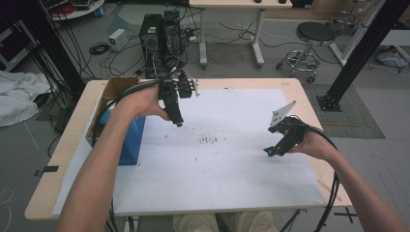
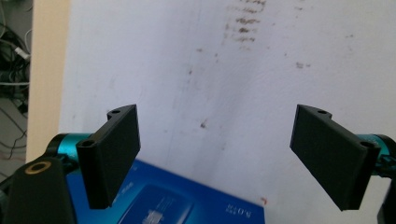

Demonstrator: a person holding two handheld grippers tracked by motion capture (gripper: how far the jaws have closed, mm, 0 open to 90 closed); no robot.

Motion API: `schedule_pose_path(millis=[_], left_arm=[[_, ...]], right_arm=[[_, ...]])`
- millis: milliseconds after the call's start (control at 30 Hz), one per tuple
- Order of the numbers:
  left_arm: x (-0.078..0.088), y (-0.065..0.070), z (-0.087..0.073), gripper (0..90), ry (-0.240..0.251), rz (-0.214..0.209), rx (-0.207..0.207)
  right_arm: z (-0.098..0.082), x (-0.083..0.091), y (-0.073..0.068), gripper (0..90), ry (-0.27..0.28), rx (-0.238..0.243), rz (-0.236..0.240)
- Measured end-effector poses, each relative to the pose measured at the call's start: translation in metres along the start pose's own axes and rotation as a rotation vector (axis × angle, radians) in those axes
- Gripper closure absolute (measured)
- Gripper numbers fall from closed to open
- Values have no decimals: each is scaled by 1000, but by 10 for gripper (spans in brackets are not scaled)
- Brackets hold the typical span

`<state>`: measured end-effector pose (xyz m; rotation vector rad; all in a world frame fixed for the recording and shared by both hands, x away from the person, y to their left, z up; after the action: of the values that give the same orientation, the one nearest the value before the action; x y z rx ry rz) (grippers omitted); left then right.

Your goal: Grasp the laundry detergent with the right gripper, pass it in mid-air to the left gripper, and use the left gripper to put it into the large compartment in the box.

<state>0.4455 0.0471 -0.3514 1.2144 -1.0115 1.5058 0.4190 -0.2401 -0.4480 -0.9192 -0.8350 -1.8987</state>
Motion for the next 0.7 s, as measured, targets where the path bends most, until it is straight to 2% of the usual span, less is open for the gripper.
schedule_pose_path(millis=[33,100,200,233,267,367,500,700], left_arm=[[-12,5,5,160,-6,-23,-8],[-24,9,8,160,-24,-39,-17],[-39,13,11,161,-37,-58,-17],[-39,13,11,161,-37,-58,-17],[-50,16,13,161,-41,-74,-17],[-62,18,14,160,-45,-85,-17],[-71,21,13,160,-60,-88,-19],[-73,22,11,161,-57,-83,-16]], right_arm=[[0,0,1,130,-7,7,-8],[1,0,2,130,-9,9,-13],[1,1,3,130,-16,10,-26],[1,1,3,130,-16,10,-26],[2,2,4,130,-17,8,-27],[4,4,7,130,-24,13,-47],[7,4,9,130,-30,16,-57],[10,2,11,130,-35,20,-58]])
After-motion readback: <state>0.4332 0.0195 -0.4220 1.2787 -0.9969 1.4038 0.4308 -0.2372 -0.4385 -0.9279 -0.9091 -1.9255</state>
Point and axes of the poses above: each handheld gripper's, and its own axes: x roughly backward along the jaws, z roughly out of its top, y roughly to its right, the point moved 10 cm from there along -x, roughly forward along the jaws, and after that the axes turned 10 degrees about -z, right-handed, at the moved point
